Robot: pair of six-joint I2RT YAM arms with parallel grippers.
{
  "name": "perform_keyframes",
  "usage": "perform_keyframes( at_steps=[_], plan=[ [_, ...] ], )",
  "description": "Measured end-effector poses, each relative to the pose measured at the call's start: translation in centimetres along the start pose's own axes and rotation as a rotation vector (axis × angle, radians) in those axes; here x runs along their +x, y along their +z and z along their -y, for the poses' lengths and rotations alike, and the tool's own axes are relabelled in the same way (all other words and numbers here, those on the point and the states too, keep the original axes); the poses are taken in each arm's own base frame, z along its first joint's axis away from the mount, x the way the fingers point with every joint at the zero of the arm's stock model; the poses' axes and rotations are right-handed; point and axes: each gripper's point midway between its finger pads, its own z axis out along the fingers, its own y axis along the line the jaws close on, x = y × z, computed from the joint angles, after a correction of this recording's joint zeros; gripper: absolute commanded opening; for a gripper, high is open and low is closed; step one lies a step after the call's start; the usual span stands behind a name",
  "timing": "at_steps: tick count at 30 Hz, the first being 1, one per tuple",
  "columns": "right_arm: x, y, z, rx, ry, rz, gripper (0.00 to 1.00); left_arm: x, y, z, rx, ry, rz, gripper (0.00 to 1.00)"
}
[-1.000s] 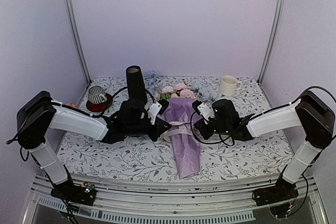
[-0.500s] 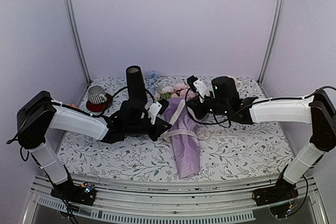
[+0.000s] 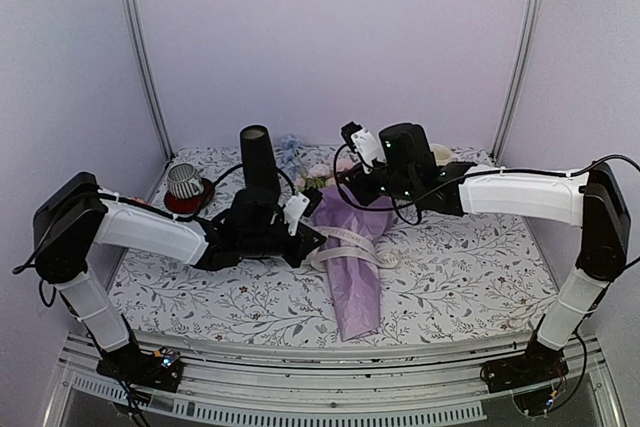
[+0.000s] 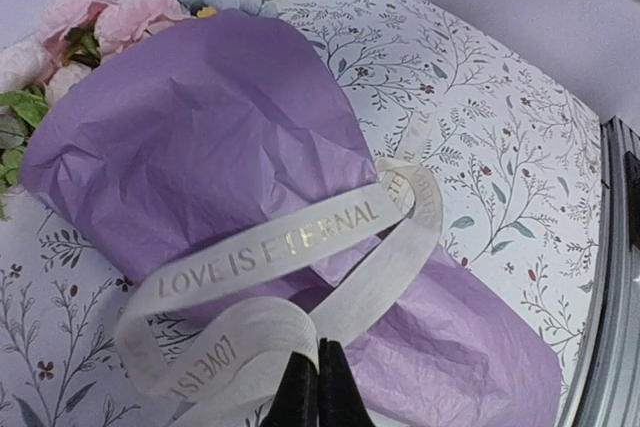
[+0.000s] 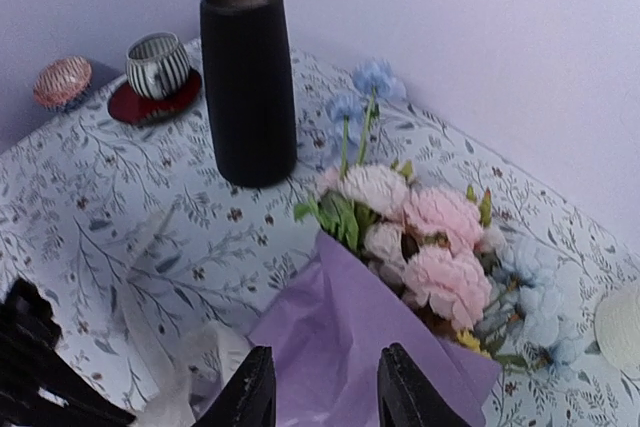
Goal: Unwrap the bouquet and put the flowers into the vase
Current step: Untie the half-tied ribbon from the folded wrapping paper.
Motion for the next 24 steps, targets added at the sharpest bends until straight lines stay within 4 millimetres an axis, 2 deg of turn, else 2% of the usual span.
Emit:
perform_keyframes(
  at_steps=[5,7,15,19,24],
  plan=[
    [6.3,-1.5,0.2,0.004,-0.017,-0.133,0.45,0.4,0.5,-0.5,-0.024,-0.012,-0.018,0.00],
    [7.8,-2.1,0.0,-0.012,-0.017,-0.171,0.45,0.7,0.5,-0.7,-0.035,-0.015,-0.030,0.00],
    [12.5,-3.0,-1.2,-0.080,0.031,-0.277,0.46,1.2,0.5,-1.2,-0.062,-0.021,-0.050,0.00],
    [13.6,-2.8,-1.8,-0.108,0.046,-0.310,0.46,1.3,0.5,-1.3,-0.067,-0.022,-0.051,0.00],
    [14.7,-1.3,-2.5,-0.135,0.055,-0.358,0.47,1.3,0.5,-1.4,-0.073,-0.022,-0.051,0.00]
  ],
)
